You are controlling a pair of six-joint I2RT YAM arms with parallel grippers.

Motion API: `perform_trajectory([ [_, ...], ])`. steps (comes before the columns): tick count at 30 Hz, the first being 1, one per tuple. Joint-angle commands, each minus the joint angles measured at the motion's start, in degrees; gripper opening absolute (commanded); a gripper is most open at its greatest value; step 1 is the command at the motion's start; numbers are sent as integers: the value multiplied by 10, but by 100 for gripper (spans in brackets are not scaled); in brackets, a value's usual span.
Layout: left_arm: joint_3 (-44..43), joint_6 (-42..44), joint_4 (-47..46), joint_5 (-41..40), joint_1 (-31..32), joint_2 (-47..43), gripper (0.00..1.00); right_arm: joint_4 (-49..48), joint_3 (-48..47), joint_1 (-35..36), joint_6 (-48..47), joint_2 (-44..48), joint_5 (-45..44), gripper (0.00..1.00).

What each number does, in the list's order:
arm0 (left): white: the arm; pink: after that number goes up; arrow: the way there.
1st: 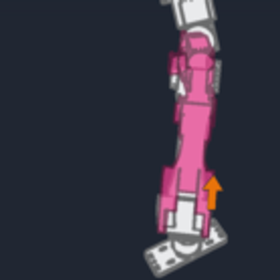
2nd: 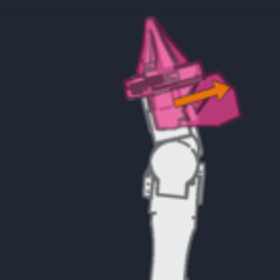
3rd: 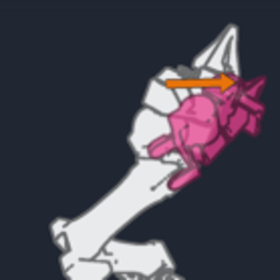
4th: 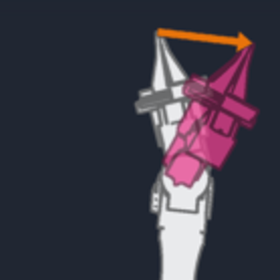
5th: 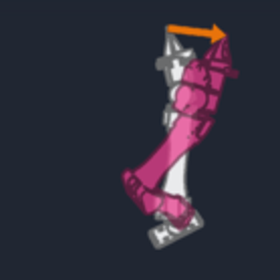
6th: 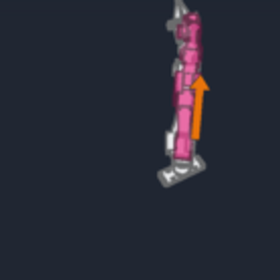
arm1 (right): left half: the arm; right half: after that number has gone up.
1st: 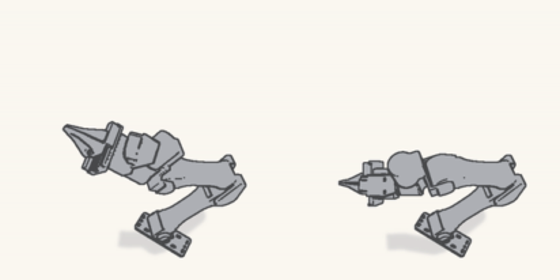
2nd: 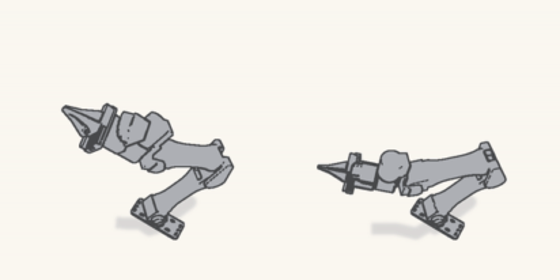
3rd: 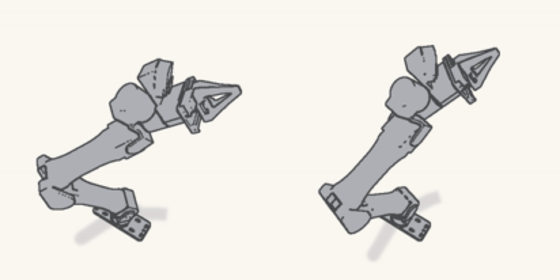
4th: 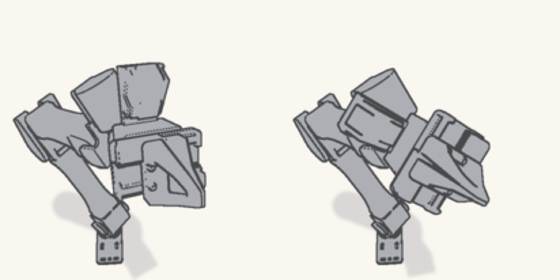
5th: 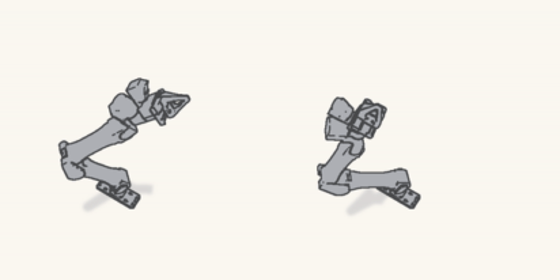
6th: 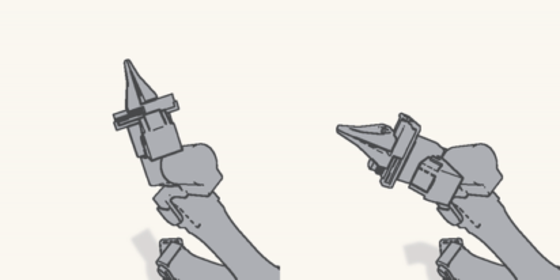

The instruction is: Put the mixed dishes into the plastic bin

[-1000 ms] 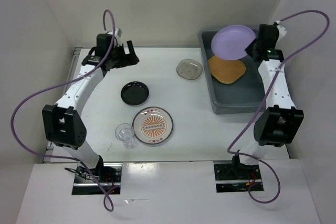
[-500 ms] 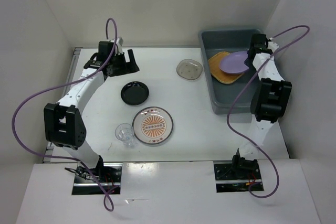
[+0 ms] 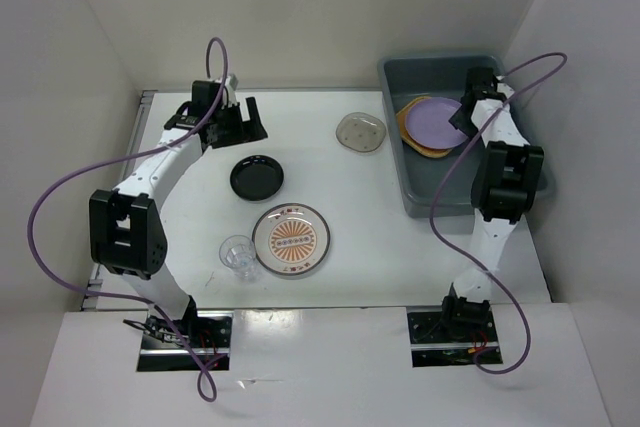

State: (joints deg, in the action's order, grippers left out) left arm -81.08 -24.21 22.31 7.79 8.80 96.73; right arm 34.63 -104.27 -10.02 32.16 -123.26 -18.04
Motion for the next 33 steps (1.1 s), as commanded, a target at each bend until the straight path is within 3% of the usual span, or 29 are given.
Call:
perform_trajectory([
  [1, 7, 5, -18, 9, -3, 2, 100, 18, -21, 21, -5, 21, -24, 58],
  [4, 7, 5, -18, -9, -3, 2, 100, 36, -16, 32, -5, 73, -54, 66],
  [6, 13, 12, -10, -26, -3, 7, 100, 51, -10, 33, -5, 129, -64, 66],
  [11, 33, 33, 9, -47, -3, 7, 100, 24, 75, 98, -44, 285, 7, 74],
  [16, 66, 33, 3, -5, -3, 7, 100, 47, 162, 269, -41, 372, 29, 74],
  [22, 95, 33, 9, -22, -3, -11, 100, 33, 303, 401, 0, 416, 142, 75],
  [33, 108, 28, 9, -22, -3, -11, 100, -32, 463, 468, -15, 392, 318, 75],
])
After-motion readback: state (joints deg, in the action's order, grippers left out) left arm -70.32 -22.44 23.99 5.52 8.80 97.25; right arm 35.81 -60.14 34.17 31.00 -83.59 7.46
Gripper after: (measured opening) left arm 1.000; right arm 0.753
